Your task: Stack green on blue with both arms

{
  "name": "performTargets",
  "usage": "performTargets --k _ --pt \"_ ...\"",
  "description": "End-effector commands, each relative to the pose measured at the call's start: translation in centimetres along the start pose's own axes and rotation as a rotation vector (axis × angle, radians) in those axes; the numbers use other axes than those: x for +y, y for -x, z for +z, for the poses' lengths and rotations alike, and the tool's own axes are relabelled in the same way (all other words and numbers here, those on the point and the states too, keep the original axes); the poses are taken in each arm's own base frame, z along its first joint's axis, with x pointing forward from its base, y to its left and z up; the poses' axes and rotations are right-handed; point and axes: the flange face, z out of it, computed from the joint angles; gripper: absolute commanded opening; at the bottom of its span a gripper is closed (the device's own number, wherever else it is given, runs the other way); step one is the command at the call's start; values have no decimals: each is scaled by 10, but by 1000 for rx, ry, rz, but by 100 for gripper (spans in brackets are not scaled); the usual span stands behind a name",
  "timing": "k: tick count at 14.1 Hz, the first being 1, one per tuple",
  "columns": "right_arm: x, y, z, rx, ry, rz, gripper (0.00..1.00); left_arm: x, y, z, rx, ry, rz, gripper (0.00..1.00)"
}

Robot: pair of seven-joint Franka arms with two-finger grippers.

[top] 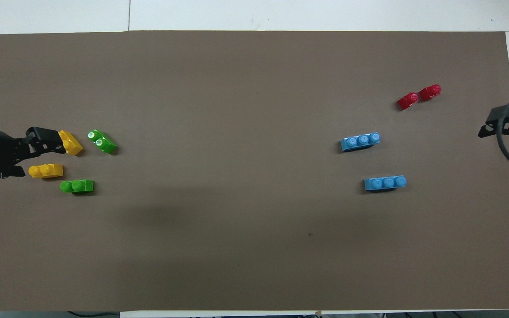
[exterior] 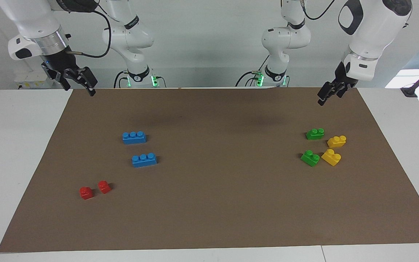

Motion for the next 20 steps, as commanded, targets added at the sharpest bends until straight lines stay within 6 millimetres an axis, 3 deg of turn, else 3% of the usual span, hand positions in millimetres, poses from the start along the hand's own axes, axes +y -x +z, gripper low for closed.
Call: performTargets --k 1,6,8,10,15,20 --pt "6 -20 20 -64 -47 254 98 5 -9 41 -6 9 -56 100" --pt "6 -59 71 -263 -125 644 97 12 -41 106 9 20 -212 100" --pt "2 -70 94 -290 -107 673 97 12 -44 120 30 35 -306 100" --pt "-8 -74 117 -327 -86 707 97 15 -53 147 29 35 -325 100" --pt "-22 -82 165 -407 -75 773 97 15 -65 185 33 38 -372 100" --pt "-31 -80 198 -404 -108 800 97 18 -78 217 43 64 -393 100"
